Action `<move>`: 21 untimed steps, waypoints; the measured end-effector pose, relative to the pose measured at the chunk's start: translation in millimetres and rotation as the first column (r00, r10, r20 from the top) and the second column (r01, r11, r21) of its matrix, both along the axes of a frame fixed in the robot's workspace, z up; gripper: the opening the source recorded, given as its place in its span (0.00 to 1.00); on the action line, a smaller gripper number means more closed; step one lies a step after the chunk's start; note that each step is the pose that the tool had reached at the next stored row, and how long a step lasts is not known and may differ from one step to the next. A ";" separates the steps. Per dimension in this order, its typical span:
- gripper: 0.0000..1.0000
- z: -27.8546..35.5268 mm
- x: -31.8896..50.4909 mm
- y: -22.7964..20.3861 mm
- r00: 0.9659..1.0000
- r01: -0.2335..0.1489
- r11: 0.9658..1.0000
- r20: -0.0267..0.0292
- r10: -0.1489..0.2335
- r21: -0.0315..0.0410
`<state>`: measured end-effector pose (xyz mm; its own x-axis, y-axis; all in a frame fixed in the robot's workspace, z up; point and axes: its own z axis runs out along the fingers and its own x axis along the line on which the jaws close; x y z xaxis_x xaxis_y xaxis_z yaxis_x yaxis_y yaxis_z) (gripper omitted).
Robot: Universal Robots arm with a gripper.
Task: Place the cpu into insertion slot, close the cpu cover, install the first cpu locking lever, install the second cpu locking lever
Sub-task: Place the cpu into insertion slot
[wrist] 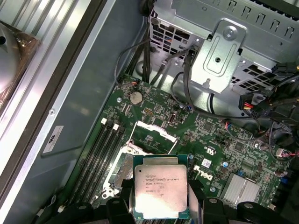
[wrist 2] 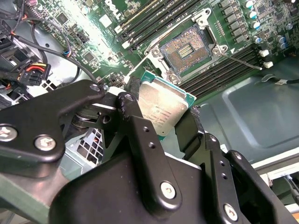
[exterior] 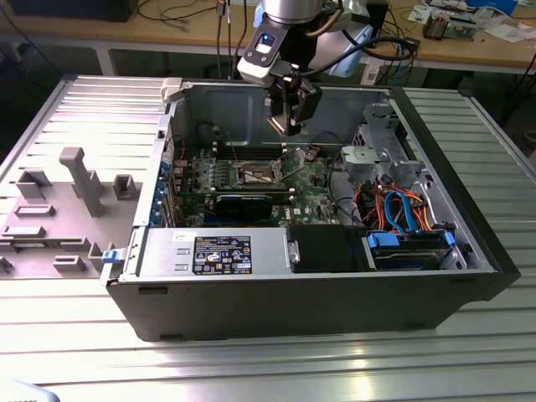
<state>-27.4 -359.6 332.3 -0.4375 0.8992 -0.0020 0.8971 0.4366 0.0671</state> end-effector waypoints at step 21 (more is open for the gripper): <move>0.55 0.0 0.0 0.0 1.000 0.019 1.000 0.000 -0.019 0.000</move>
